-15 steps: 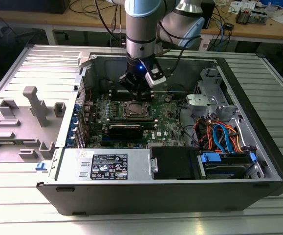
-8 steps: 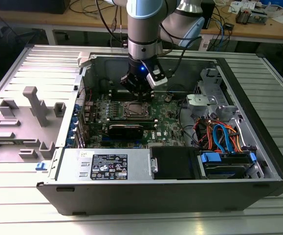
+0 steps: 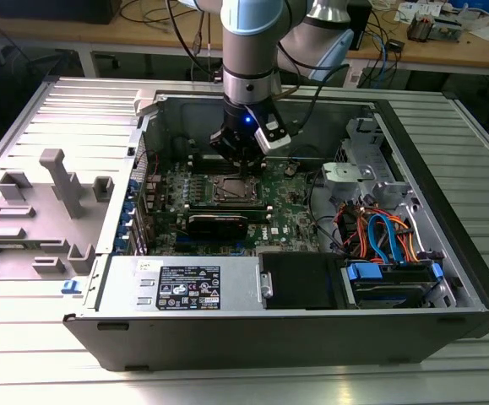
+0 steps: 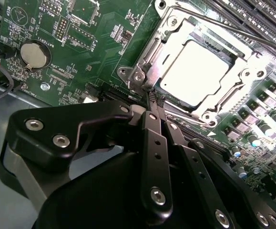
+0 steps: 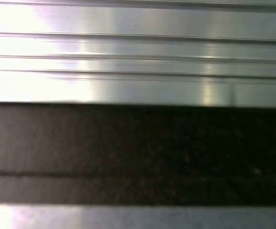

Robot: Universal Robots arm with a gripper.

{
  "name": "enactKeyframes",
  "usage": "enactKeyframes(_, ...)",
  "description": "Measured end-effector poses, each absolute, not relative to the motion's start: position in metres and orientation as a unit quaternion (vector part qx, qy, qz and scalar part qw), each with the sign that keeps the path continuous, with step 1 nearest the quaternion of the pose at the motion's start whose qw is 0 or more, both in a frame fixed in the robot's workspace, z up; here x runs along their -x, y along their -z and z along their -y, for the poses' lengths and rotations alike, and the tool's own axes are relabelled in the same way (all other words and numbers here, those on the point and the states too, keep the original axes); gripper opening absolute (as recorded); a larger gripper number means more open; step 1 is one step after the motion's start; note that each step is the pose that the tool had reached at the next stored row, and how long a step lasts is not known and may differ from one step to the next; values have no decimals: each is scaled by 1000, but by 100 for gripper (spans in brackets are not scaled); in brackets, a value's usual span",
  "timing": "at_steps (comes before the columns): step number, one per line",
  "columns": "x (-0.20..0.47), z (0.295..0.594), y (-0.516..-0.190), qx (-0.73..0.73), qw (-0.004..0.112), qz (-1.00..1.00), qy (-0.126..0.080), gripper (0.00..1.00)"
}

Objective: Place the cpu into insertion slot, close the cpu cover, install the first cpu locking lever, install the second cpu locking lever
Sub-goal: 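Install the first cpu locking lever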

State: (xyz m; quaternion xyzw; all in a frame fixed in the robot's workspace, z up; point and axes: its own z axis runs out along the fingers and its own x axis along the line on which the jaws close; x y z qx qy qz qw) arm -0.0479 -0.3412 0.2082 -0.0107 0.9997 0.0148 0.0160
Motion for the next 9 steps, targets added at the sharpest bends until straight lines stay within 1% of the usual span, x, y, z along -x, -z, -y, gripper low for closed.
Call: enactKeyframes(9, 48, 338, -206, 11, 16, -1000, -15, 11)
